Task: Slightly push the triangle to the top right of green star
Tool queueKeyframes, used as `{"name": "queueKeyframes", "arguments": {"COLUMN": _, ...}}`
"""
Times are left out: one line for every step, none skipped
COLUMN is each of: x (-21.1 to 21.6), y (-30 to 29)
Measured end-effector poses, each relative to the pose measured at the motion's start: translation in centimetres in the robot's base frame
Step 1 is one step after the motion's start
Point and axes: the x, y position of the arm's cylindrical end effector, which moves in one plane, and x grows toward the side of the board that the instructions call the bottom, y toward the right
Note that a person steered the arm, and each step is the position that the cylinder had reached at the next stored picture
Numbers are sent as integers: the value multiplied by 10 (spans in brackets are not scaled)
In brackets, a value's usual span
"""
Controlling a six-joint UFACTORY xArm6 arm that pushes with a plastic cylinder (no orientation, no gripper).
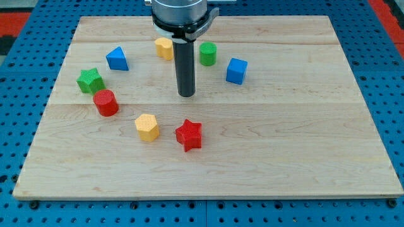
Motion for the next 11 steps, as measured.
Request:
{"name": "queueKeyframes", "arguments": {"x": 0, "y": 0}}
{"name": "queueKeyframes", "arguments": {"x": 0, "y": -1}}
{"name": "queueKeyframes", "arguments": {"x": 0, "y": -1}}
{"name": "queueKeyframes", "arguments": {"x": 0, "y": -1}}
{"name": "queueKeyframes", "arguments": {"x": 0, "y": -1}}
{"name": "queueKeyframes", "arguments": {"x": 6, "y": 4}}
{"name": "queueKeyframes", "arguments": {"x": 20, "y": 73}}
{"name": "queueKeyframes", "arguments": {"x": 26, "y": 141}}
{"name": "queueKeyframes", "arguments": {"x": 60, "y": 186}}
{"name": "queueKeyframes", "arguments": {"x": 63, "y": 193}}
{"name": "queueKeyframes", "arguments": {"x": 63, "y": 193}}
